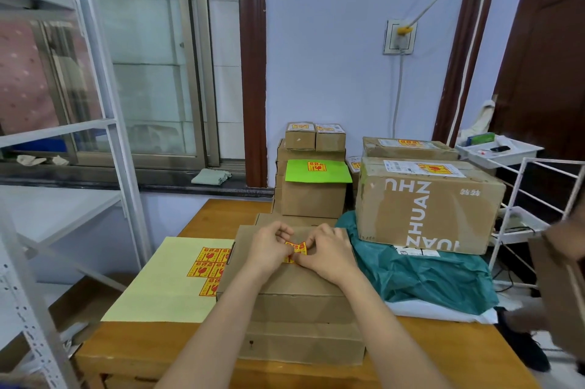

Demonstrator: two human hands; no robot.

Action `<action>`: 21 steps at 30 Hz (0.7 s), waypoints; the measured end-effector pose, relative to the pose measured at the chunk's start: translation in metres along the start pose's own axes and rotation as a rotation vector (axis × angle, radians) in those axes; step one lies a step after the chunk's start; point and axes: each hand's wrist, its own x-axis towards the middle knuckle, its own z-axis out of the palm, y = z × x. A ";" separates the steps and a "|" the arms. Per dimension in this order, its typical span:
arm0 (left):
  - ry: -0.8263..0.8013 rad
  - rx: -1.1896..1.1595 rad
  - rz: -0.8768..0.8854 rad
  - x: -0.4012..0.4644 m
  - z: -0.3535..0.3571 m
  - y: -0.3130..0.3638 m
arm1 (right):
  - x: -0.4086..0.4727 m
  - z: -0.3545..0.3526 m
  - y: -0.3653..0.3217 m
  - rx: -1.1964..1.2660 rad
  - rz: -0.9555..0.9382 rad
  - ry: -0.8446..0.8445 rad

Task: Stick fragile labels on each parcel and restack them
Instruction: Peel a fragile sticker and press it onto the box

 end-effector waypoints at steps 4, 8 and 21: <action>-0.098 -0.076 -0.020 0.000 -0.011 -0.002 | 0.001 0.000 -0.001 -0.020 0.015 -0.011; -0.162 -0.060 -0.009 0.001 -0.014 -0.003 | 0.001 -0.001 -0.001 -0.006 0.014 -0.019; -0.217 -0.044 0.016 0.002 -0.013 -0.005 | 0.002 -0.003 0.001 0.075 0.026 -0.034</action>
